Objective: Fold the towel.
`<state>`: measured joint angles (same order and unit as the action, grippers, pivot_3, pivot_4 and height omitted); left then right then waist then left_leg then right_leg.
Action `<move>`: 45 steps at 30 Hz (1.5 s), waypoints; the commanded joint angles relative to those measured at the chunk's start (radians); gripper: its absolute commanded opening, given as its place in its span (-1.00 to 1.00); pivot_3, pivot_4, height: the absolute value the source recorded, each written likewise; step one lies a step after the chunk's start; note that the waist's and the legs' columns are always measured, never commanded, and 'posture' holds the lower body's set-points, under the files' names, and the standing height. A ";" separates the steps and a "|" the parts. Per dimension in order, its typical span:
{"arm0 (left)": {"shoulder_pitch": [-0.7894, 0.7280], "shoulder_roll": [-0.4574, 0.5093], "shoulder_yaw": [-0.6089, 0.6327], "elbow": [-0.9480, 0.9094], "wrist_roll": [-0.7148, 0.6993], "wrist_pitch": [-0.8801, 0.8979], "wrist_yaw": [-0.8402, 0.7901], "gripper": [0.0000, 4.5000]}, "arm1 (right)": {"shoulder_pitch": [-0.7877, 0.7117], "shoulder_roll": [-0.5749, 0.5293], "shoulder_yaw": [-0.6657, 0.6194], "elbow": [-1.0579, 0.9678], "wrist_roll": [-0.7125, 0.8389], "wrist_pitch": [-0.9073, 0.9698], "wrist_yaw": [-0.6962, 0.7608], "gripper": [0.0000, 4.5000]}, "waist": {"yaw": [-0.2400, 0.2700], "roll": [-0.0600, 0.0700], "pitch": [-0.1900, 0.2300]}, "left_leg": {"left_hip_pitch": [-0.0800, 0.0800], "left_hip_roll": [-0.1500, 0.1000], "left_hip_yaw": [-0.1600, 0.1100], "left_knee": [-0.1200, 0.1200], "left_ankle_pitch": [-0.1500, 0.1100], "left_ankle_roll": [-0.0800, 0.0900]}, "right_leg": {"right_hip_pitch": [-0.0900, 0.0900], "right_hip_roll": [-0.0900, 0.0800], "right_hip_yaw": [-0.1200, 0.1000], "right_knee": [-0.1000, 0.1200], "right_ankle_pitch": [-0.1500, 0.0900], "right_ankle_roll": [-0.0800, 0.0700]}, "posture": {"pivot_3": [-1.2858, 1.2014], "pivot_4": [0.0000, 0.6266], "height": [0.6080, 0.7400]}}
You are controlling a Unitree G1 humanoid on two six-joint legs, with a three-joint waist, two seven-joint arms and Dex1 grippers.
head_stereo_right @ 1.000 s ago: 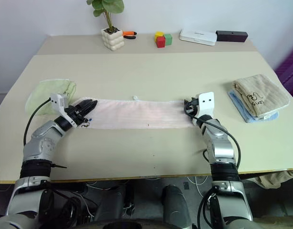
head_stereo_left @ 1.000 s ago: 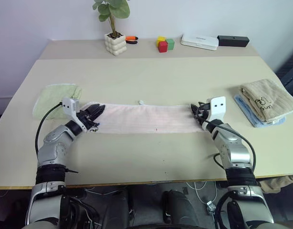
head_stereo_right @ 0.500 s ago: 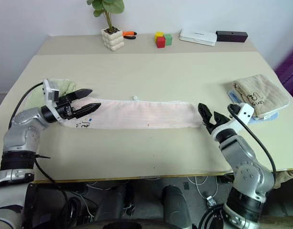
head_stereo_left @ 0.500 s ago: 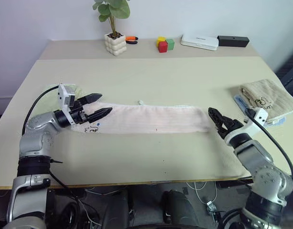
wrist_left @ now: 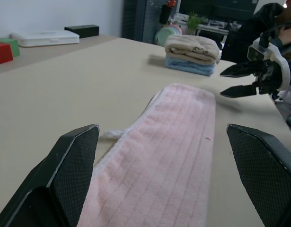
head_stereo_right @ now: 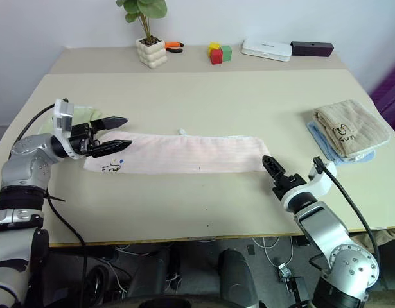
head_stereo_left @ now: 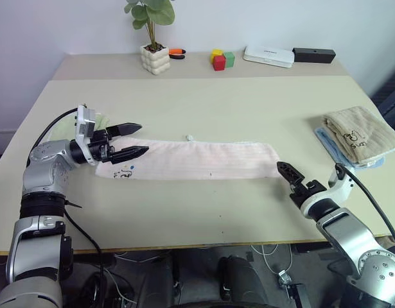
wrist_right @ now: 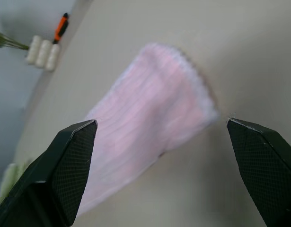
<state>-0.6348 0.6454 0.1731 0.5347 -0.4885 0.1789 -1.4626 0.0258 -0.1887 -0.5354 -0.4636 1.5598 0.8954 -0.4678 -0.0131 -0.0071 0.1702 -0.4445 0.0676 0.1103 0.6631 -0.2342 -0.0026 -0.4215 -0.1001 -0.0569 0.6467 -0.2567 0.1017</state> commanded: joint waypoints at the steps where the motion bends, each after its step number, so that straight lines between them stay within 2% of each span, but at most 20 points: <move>1: 0.003 -0.001 0.011 -0.035 -0.007 -0.014 0.006 0.96 | -0.004 -0.029 0.041 0.007 0.094 -0.050 -0.038 0.98 | 0.000 0.000 0.000 | 0.000 0.000 0.000 0.000 0.000 0.000 | 0.000 0.000 0.000 0.000 0.000 0.000 | 0.03 -0.52 0.92; 11: 0.070 0.006 0.035 -0.127 -0.027 0.004 0.050 0.96 | -0.054 -0.069 0.147 0.107 0.071 -0.127 -0.044 0.98 | -0.001 0.000 0.000 | 0.000 0.000 0.000 0.000 0.000 0.000 | 0.000 0.000 0.000 0.000 0.000 0.000 | 0.03 -0.52 0.92; 19: 0.098 0.006 0.043 -0.162 -0.029 0.001 0.082 0.96 | -0.119 -0.020 0.162 0.225 -0.035 -0.234 -0.038 0.98 | -0.001 -0.003 -0.002 | 0.000 0.000 0.000 0.000 0.000 0.000 | 0.000 0.000 0.000 0.000 0.000 0.000 | 0.03 -0.52 0.92; 22: 0.100 0.007 0.044 -0.164 -0.027 -0.001 0.085 1.00 | -0.123 -0.002 0.167 0.242 -0.072 -0.256 -0.043 0.61 | 0.001 -0.004 -0.002 | 0.000 0.000 0.000 0.000 0.000 0.000 | 0.001 0.000 0.000 0.000 0.000 0.000 | 0.03 -0.52 0.92; 24: 0.100 0.007 0.043 -0.166 -0.021 -0.009 0.088 1.00 | -0.126 0.005 0.170 0.249 -0.093 -0.264 -0.047 0.21 | 0.001 -0.004 -0.002 | 0.000 0.000 0.000 0.000 0.000 0.000 | 0.001 0.000 0.000 -0.001 0.000 0.000 | 0.03 -0.52 0.92; 27: 0.100 0.006 0.043 -0.166 -0.026 -0.004 0.088 1.00 | -0.132 0.005 0.171 0.247 -0.106 -0.263 -0.037 -0.54 | 0.000 -0.004 -0.002 | 0.000 0.000 0.000 0.000 0.000 0.000 | 0.001 0.000 0.000 -0.001 0.000 0.000 | 0.03 -0.52 0.92; 29: 0.097 0.005 0.042 -0.161 -0.025 -0.007 0.087 1.00 | -0.146 -0.002 0.159 0.250 -0.118 -0.273 -0.038 -0.94 | 0.000 -0.005 -0.003 | 0.001 0.000 0.000 0.000 0.000 0.000 | 0.001 0.000 0.000 -0.001 0.000 0.000 | 0.03 -0.52 0.92; 34: 0.091 0.000 0.039 -0.153 -0.022 -0.013 0.087 1.00 | -0.164 -0.032 0.138 0.249 -0.165 -0.284 -0.036 -0.97 | 0.003 -0.006 -0.004 | 0.000 0.000 0.000 0.000 0.000 0.000 | 0.001 0.000 0.000 -0.001 0.000 0.000 | 0.03 -0.52 0.92; 40: 0.080 0.000 0.039 -0.125 -0.016 -0.033 0.086 1.00 | -0.184 -0.211 0.153 0.227 -0.324 -0.245 0.079 -0.97 | 0.001 -0.005 -0.003 | 0.000 -0.001 0.000 0.000 0.000 0.001 | 0.001 -0.001 0.000 -0.001 0.000 0.000 | 0.03 -0.52 0.92; 45: 0.075 0.006 0.043 -0.101 -0.012 -0.049 0.084 1.00 | -0.179 -0.274 0.172 0.206 -0.423 -0.231 0.147 -0.97 | 0.000 -0.005 -0.003 | 0.000 0.000 0.000 0.000 0.000 0.001 | 0.000 0.000 0.000 -0.001 0.000 0.000 | 0.03 -0.52 0.92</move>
<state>-0.5386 0.6375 0.1929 0.4351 -0.4920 0.1481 -1.3746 -0.1472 -0.4367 -0.3669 -0.2013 1.1797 0.6563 -0.3541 -0.0134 -0.0119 0.1671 -0.4445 0.0674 0.1109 0.6629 -0.2347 -0.0018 -0.4215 -0.1004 -0.0568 0.6455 -0.2567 0.1017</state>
